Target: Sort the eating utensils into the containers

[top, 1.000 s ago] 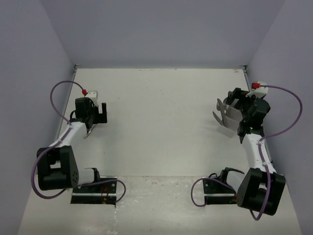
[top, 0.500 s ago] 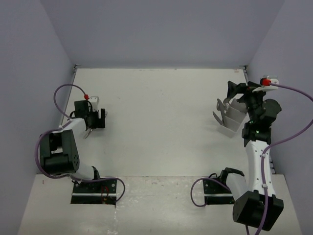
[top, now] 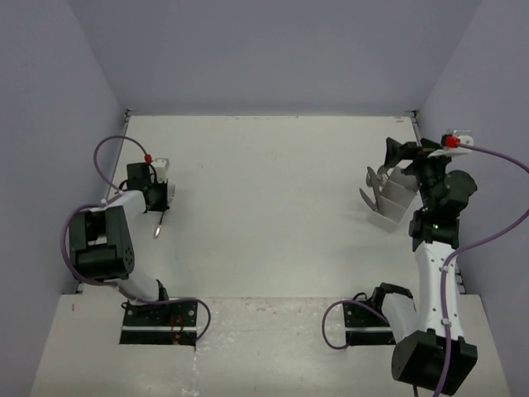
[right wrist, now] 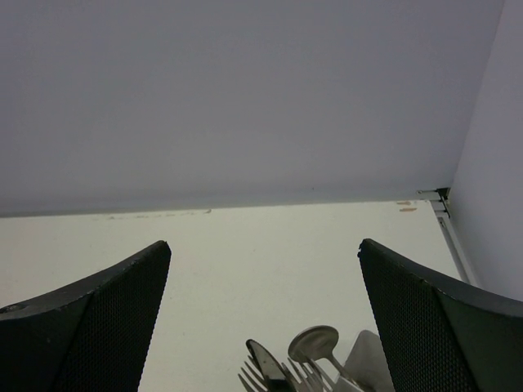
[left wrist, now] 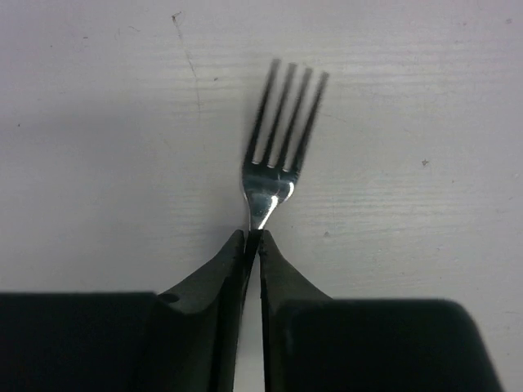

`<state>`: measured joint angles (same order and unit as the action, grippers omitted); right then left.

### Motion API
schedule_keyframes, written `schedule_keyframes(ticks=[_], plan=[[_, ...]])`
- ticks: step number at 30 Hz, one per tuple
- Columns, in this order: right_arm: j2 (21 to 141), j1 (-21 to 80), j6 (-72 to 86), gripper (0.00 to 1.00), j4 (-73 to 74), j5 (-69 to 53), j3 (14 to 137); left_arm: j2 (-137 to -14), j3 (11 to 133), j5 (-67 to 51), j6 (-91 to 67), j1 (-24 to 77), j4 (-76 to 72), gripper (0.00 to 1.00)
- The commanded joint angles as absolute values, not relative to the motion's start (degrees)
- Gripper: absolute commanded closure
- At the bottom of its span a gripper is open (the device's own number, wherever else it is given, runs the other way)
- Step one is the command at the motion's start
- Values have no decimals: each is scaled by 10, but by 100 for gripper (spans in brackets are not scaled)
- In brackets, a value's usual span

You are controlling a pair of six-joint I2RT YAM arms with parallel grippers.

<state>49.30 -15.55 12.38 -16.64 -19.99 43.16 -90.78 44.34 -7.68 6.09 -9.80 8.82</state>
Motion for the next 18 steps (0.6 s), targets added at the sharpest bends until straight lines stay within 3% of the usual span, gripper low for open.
schedule_keyframes(ticks=[1,2,6,9,11,14,18], plan=[[477,-159,118,1,-158,-179,452,-921,458,-95,63,-102,112,92],[475,-158,120,1,-155,-178,453,-918,459,-95,60,-102,109,100],[451,-157,122,1,-121,-172,462,-889,466,-122,30,-102,82,100],[420,-155,125,1,-86,-169,461,-851,470,-205,-27,-93,40,100],[404,-150,147,1,-70,-185,454,-810,467,-260,-52,-59,-16,100],[393,-132,198,1,-81,-278,426,-748,459,-247,-83,32,-67,100],[402,5,231,1,-126,-310,385,-694,441,-325,-160,90,-159,100]])
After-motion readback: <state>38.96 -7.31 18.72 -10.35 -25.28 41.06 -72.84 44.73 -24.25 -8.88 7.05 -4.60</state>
